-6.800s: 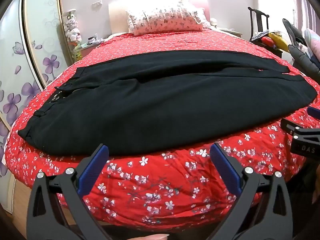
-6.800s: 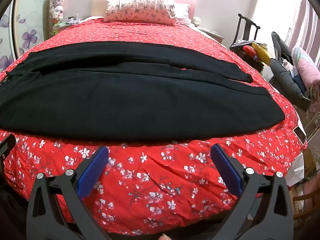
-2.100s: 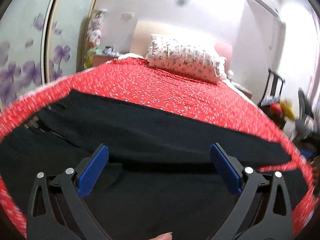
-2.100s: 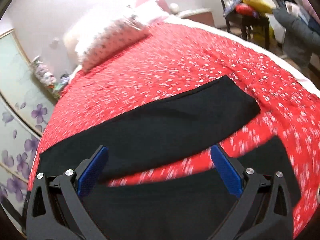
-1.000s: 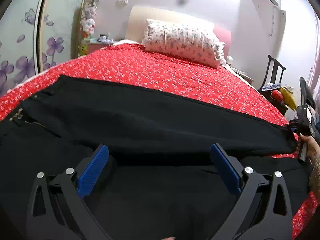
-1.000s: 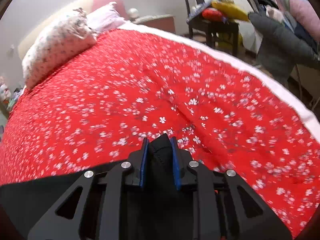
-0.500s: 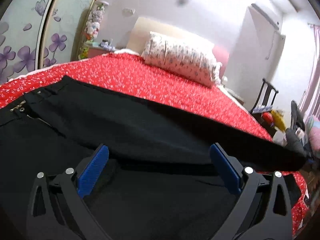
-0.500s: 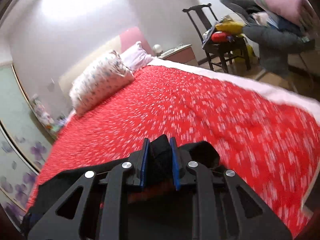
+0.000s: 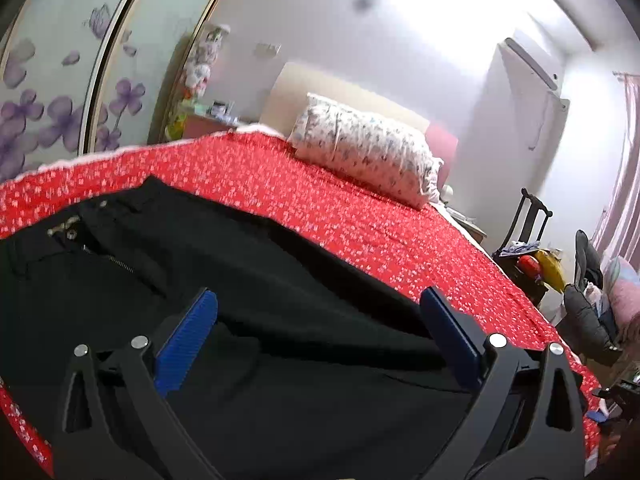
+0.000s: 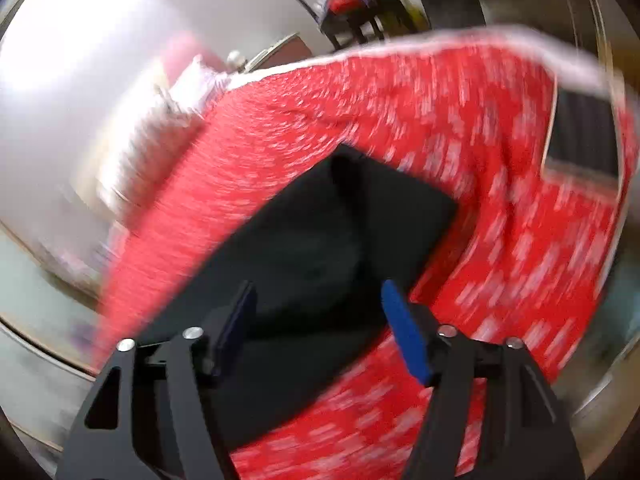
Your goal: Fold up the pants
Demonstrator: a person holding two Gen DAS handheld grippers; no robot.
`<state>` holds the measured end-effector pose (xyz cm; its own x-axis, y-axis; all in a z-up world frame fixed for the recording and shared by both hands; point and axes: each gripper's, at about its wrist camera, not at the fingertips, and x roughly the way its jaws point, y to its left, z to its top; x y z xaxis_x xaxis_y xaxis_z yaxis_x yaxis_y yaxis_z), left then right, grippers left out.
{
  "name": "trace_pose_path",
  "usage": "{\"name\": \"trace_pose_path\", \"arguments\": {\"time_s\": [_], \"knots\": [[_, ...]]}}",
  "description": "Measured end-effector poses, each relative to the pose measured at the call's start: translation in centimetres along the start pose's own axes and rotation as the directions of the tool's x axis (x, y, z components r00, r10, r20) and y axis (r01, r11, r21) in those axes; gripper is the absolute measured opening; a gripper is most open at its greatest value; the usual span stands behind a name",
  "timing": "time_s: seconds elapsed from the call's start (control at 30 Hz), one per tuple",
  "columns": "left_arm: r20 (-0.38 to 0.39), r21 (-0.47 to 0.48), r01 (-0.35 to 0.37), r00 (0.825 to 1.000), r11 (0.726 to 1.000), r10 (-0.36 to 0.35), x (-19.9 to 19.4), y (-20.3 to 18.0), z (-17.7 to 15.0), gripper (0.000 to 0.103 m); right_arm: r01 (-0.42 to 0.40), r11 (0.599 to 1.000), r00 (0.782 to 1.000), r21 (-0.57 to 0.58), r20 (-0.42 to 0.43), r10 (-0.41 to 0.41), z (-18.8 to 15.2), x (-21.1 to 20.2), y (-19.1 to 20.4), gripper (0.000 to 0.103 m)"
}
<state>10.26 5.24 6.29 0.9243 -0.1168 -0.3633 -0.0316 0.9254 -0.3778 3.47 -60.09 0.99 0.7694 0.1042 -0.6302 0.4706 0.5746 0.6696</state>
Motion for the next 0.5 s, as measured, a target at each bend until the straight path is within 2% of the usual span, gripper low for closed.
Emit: {"name": "trace_pose_path", "arguments": {"time_s": [0.03, 0.07, 0.17, 0.37, 0.4, 0.43, 0.5], "knots": [[-0.017, -0.017, 0.005, 1.000, 1.000, -0.005, 0.2, 0.3, 0.0, 0.101, -0.060, 0.994, 0.997, 0.090, -0.047, 0.065, -0.4, 0.4, -0.3, 0.054], [-0.042, -0.045, 0.010, 0.999, 0.999, -0.012, 0.6, 0.9, 0.1, 0.101, -0.086, 0.984, 0.991, 0.154, -0.092, 0.101, -1.0, 1.0, -0.6, 0.052], [-0.091, -0.101, 0.017, 0.995, 0.995, -0.026, 1.0, 2.1, 0.0, 0.101, -0.081, 0.963, 0.979, 0.259, -0.160, 0.126, -2.2, 3.2, -0.7, 0.048], [-0.100, -0.129, 0.006, 0.995, 0.992, -0.019, 1.1, 3.2, 0.0, 0.101, -0.047, 0.944, 0.994, 0.326, -0.081, 0.078, -0.6, 5.3, -1.0, 0.046], [-0.100, -0.128, 0.004, 0.995, 0.992, -0.017, 1.1, 3.0, 0.0, 0.101, -0.046, 0.940, 0.994, 0.339, -0.075, 0.076, -0.3, 5.7, -1.2, 0.038], [-0.101, -0.127, 0.000, 0.995, 0.992, -0.013, 1.2, 3.0, 0.0, 0.101, -0.033, 0.943, 0.996, 0.331, -0.065, 0.058, -0.1, 5.8, -1.0, 0.025], [-0.111, -0.129, -0.005, 0.994, 0.992, -0.010, 1.5, 2.9, -0.1, 0.101, -0.018, 0.955, 0.998, 0.295, -0.050, 0.035, 0.6, 5.8, -0.8, 0.007]]}}
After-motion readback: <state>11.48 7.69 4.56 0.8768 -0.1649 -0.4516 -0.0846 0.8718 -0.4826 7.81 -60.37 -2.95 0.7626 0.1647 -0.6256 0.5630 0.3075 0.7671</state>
